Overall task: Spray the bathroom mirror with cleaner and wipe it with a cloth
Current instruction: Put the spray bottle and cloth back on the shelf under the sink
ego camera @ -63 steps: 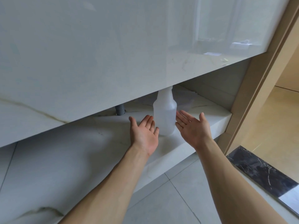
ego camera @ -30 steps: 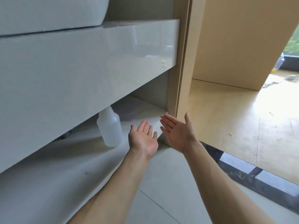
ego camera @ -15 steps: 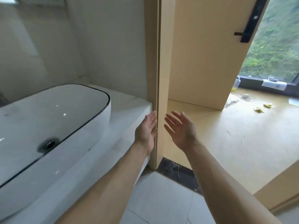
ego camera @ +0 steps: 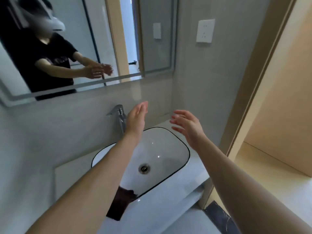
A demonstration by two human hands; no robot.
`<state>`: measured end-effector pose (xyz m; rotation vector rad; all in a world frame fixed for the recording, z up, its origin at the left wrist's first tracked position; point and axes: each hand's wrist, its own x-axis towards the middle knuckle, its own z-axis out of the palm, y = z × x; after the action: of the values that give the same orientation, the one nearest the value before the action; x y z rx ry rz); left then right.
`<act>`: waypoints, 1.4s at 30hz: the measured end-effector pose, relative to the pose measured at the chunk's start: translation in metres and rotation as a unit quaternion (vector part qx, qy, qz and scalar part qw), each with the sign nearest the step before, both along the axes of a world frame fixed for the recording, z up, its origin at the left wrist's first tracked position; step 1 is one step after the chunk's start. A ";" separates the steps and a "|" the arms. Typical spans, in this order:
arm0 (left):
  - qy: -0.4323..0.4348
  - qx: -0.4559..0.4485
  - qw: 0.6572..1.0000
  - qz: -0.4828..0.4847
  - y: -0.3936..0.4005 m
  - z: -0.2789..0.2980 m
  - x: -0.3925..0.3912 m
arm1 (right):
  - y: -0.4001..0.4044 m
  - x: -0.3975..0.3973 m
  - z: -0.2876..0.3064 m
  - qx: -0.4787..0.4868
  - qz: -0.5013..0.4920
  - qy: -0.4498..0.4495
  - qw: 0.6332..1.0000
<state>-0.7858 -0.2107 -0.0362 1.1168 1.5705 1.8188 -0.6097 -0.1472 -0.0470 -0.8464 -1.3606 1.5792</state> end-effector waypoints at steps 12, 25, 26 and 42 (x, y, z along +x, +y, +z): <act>0.221 -0.265 0.920 0.188 -0.144 -0.064 -0.174 | -0.068 -0.184 -0.075 0.071 0.194 -0.260 0.943; 0.145 -0.513 0.846 0.010 -0.184 -0.173 -0.160 | -0.147 -0.165 -0.164 0.238 0.374 -0.477 0.759; 0.104 -0.509 0.855 0.009 -0.182 -0.175 -0.161 | -0.149 -0.164 -0.166 0.238 0.370 -0.473 0.764; 0.124 -0.457 0.879 0.060 -0.162 -0.147 -0.160 | -0.213 -0.186 -0.178 0.383 0.204 -0.595 0.676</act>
<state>-0.9454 -0.3727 -0.1834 0.7909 2.3058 0.7633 -0.7960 -0.3601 -0.2248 -1.0571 -3.0076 0.3372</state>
